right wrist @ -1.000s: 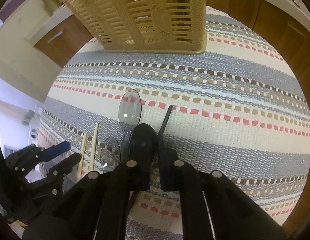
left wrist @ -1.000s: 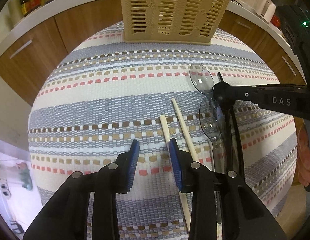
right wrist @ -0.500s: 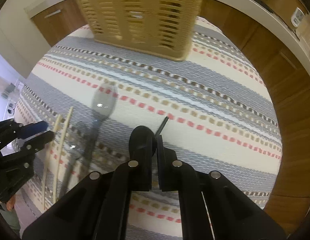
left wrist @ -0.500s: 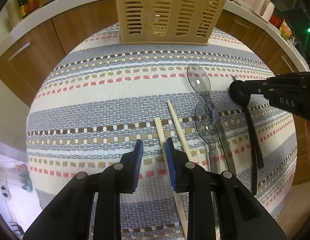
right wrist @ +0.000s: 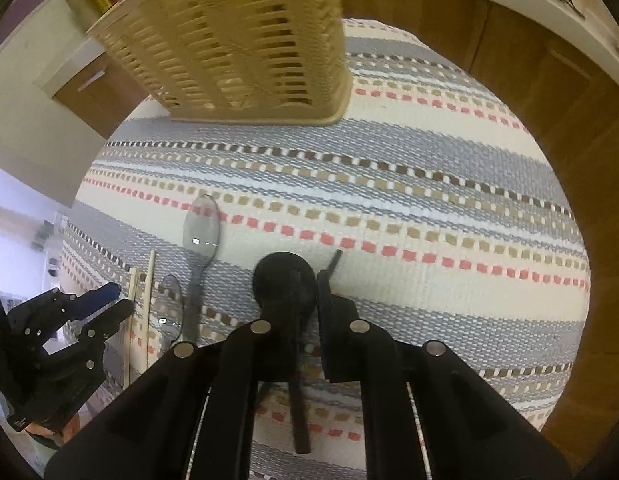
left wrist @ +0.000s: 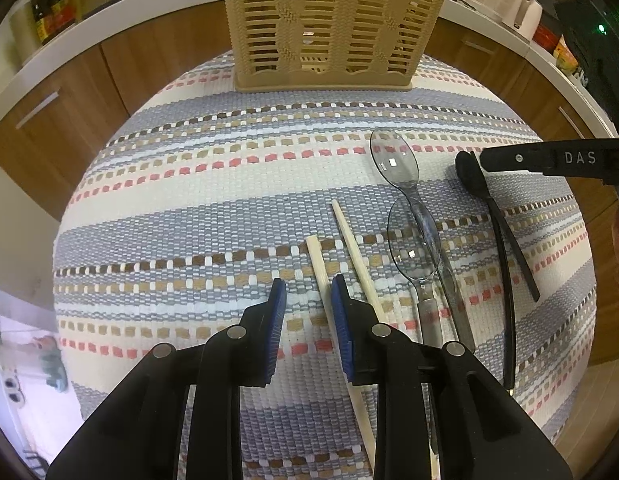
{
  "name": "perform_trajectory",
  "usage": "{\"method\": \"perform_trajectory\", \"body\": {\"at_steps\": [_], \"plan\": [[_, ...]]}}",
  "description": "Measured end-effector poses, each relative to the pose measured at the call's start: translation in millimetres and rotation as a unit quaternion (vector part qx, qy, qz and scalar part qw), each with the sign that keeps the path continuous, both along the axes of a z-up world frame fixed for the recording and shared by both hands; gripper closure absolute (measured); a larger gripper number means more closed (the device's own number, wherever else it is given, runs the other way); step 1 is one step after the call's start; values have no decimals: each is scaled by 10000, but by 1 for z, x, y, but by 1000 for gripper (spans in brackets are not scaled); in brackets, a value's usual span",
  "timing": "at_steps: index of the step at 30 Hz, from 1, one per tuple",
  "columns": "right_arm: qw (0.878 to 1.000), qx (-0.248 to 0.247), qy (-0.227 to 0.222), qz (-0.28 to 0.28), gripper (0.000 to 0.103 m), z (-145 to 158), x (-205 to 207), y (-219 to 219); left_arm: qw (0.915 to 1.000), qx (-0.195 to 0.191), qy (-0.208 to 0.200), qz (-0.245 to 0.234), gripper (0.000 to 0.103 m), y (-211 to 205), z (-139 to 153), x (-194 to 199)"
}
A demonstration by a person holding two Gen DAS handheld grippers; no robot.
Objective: Organize utensils
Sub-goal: 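Close the left tool on a wooden chopstick while the right tool grasps a black spoon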
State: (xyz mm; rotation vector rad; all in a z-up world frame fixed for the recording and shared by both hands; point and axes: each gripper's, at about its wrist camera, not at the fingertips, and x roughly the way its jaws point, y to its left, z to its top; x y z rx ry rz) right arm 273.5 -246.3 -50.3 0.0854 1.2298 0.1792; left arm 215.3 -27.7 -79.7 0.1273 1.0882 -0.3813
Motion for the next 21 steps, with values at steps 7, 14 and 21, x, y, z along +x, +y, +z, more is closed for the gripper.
{"method": "perform_trajectory", "body": {"at_steps": [7,14,21], "plan": [[9988,-389,-177,255,51,0,2,33,9999,-97,40,27,79,5,1,-1],[9968,-568,-16,563,52,-19,5,49,9997,-166,154,41,80,12,0,-2],[9944,-729,-8,768,68,-27,1,63,9998,53,179,71,80,2,1,3]]}}
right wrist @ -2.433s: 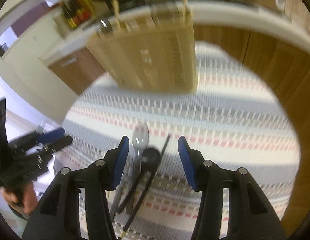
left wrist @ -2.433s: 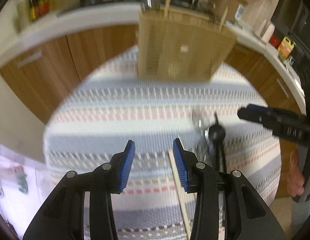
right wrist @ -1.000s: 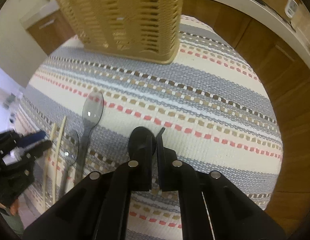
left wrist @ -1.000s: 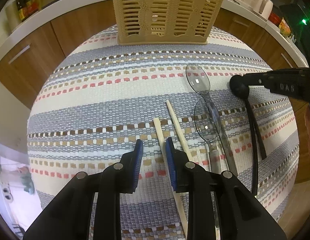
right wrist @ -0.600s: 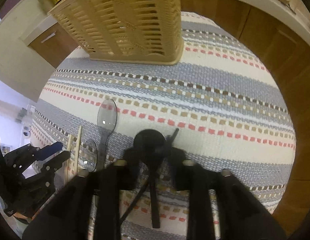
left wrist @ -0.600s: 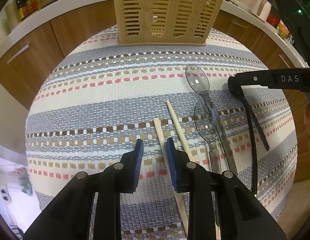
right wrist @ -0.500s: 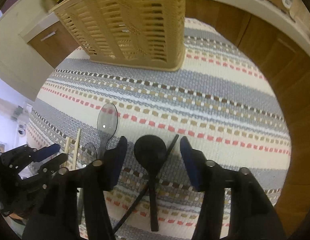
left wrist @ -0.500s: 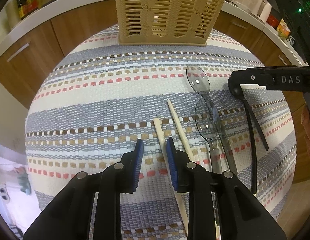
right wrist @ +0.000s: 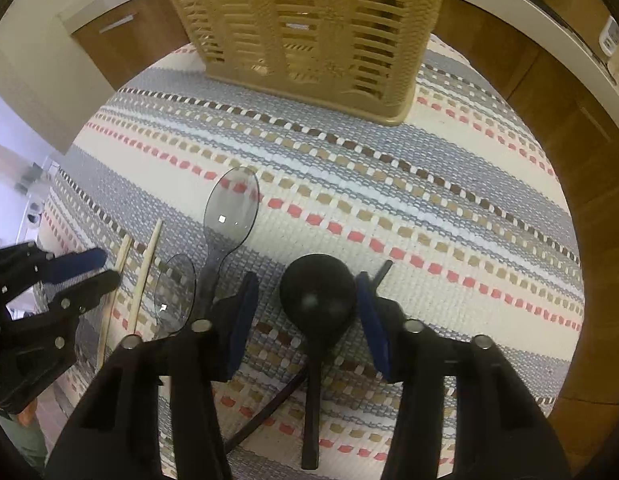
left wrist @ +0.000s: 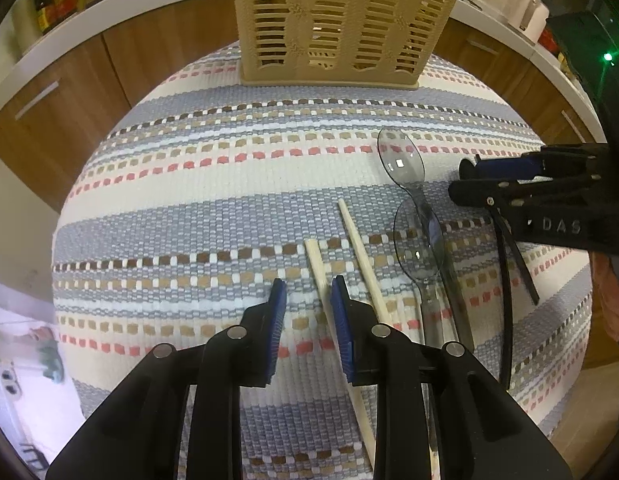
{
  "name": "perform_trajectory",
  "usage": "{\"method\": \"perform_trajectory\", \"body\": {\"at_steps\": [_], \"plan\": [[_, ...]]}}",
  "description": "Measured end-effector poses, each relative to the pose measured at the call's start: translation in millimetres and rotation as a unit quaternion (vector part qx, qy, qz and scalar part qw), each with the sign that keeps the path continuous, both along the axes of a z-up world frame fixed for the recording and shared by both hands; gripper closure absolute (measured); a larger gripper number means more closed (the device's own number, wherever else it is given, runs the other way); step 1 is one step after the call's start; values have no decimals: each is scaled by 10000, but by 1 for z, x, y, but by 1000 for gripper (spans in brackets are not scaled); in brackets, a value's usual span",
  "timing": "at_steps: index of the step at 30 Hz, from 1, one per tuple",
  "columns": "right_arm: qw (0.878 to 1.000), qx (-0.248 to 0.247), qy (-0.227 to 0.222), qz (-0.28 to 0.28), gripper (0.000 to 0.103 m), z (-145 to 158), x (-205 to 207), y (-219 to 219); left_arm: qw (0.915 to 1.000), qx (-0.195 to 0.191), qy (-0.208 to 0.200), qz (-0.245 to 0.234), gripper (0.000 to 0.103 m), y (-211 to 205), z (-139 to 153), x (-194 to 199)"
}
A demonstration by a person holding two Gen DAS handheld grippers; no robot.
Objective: Organize utensils
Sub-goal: 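Close the left tool on a wooden chopstick while the right tool grasps a black spoon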
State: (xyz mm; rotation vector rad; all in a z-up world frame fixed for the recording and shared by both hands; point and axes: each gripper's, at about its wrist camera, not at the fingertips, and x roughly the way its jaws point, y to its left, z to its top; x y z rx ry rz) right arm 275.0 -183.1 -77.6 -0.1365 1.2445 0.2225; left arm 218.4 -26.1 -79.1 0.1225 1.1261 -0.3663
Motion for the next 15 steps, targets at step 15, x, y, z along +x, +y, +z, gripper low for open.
{"method": "perform_trajectory", "body": {"at_steps": [15], "plan": [[9993,82,-353,48,69,16,-14,-8,9987,454,-223,-22,98,-14,-2,0]]}}
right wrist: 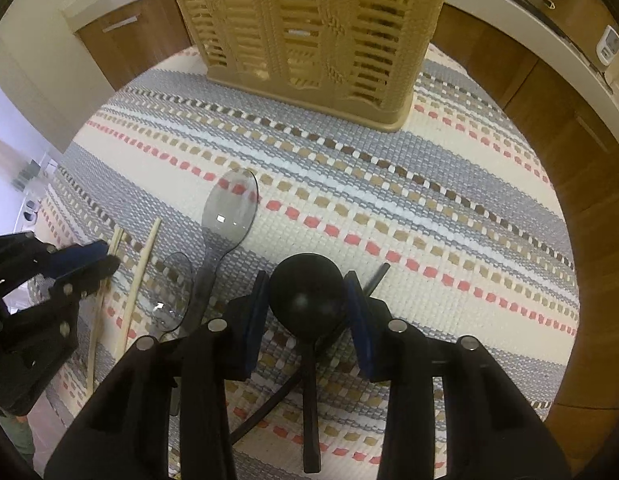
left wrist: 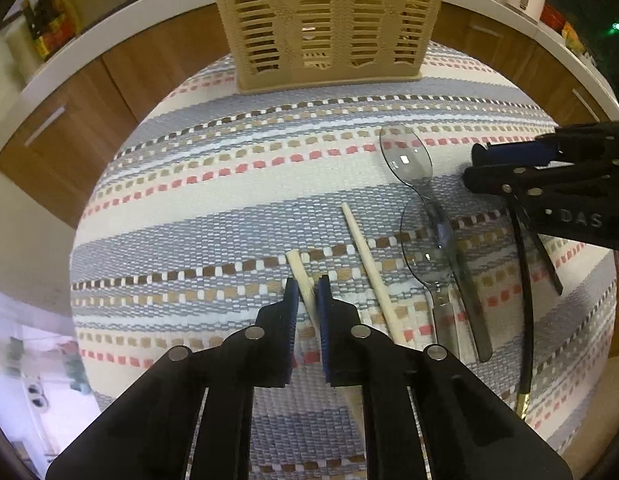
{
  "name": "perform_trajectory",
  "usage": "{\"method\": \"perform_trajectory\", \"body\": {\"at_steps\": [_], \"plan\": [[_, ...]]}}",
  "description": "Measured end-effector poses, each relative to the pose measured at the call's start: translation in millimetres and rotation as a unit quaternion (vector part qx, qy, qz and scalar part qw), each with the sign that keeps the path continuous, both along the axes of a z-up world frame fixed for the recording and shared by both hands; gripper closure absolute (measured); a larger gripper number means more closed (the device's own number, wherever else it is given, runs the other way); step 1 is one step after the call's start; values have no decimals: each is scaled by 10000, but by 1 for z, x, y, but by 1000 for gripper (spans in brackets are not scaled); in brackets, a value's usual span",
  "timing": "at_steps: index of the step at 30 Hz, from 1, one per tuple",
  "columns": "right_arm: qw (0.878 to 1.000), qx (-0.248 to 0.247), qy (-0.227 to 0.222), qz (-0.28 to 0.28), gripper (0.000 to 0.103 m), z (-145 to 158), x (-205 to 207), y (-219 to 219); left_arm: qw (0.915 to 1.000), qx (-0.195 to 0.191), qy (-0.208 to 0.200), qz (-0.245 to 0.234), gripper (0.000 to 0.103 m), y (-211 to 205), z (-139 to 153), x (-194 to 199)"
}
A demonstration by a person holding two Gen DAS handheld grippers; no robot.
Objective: Organize utensils
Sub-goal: 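Close the left tool on a wooden chopstick while the right tool grasps a black spoon, then lift the chopstick and black spoon and carry both above the caddy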
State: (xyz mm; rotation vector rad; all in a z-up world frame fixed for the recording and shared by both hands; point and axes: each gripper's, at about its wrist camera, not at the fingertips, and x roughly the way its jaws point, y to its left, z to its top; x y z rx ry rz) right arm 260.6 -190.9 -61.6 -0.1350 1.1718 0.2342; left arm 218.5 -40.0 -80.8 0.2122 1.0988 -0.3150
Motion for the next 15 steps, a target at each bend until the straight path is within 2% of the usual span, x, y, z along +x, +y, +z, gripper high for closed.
{"method": "perform_trajectory", "body": {"at_steps": [3,7,12,15], "plan": [[9997,73,-222,69,69,12,-10,0,9995,-288,-58,138,99,9,2,-1],[9977,380,-544,131,69,27,-29,-16,9957,-768,-465,222,99,21,19,-10],[9928,714,-952,147,69,53,-51,-19,9866,-1244,-1017,296,99,34,53,-21],[9891,783,-1236,151,69,73,-53,-19,9775,-1542,-1400,337,99,40,76,-25]]}}
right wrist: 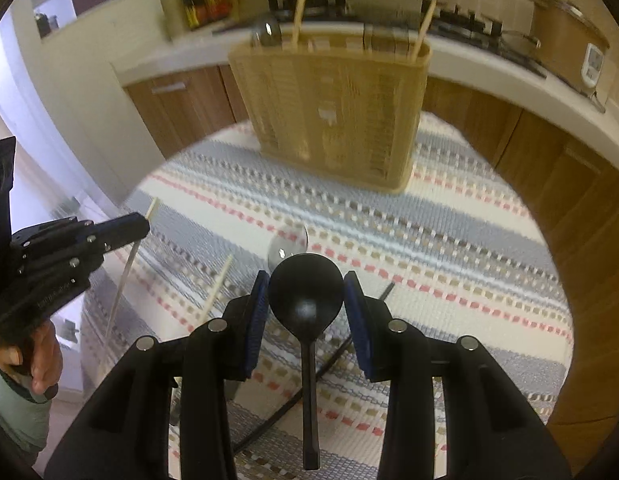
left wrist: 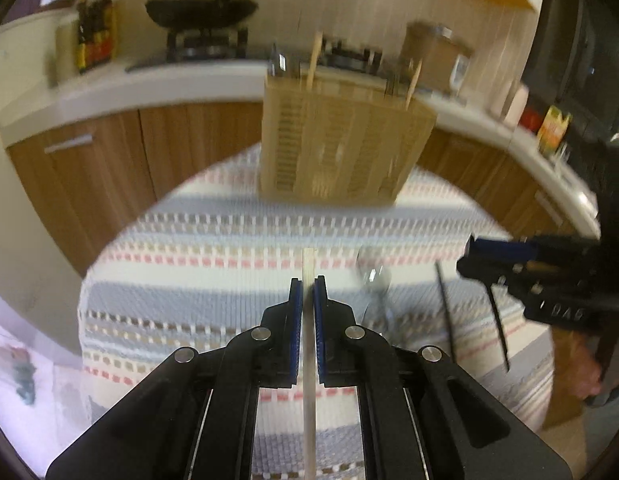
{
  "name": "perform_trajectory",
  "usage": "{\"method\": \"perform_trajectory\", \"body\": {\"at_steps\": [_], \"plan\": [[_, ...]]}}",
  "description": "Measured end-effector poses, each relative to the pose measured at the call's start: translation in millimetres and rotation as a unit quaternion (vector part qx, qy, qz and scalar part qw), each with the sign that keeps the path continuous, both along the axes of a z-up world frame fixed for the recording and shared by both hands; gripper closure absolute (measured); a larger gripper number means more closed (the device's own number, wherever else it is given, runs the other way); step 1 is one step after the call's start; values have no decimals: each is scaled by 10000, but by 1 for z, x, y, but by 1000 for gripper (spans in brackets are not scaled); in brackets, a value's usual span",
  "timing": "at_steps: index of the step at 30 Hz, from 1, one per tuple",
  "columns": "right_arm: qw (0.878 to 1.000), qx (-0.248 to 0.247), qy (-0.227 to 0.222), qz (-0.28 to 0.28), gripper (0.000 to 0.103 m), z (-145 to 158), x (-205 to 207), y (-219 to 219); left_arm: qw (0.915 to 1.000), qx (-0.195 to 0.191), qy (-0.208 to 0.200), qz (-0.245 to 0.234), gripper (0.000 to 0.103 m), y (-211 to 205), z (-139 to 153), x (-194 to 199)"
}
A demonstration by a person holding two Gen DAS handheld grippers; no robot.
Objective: Organize utensils
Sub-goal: 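Lift the chopstick and black spoon and carry both above the caddy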
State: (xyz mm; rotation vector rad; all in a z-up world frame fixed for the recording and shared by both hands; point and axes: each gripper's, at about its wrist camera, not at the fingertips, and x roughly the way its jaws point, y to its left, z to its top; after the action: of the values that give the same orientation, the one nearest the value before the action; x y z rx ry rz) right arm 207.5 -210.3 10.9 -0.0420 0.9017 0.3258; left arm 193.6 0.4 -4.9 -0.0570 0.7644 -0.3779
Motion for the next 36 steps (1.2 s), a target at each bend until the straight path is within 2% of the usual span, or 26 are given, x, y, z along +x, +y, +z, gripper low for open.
{"method": "perform_trajectory", "body": {"at_steps": [6,10,14,19,23,31,36], "plan": [[9983,172,-564,23,69,35,-1,0,9973,-346,-640,51,99,-1,43,3],[9951,484,-864,1,69,54,5,-6,9940,-588,-922,75,99,1,67,7],[9898,713,-1231,-51,69,68,17,-10,9864,-970,-1328,64,99,4,90,21],[9816,949,-1642,-231,69,86,39,-17,9783,-1259,-1645,49,99,0,114,47],[9772,975,-1822,-485,69,94,59,-29,9735,-1487,-1735,91,99,1,122,66],[9601,1263,-2275,-1027,69,112,106,-54,9629,-1634,-2127,282,99,-5,140,118],[9465,1270,-2613,-1406,68,118,136,-60,9555,-1551,-2458,504,99,-13,148,150]]}}
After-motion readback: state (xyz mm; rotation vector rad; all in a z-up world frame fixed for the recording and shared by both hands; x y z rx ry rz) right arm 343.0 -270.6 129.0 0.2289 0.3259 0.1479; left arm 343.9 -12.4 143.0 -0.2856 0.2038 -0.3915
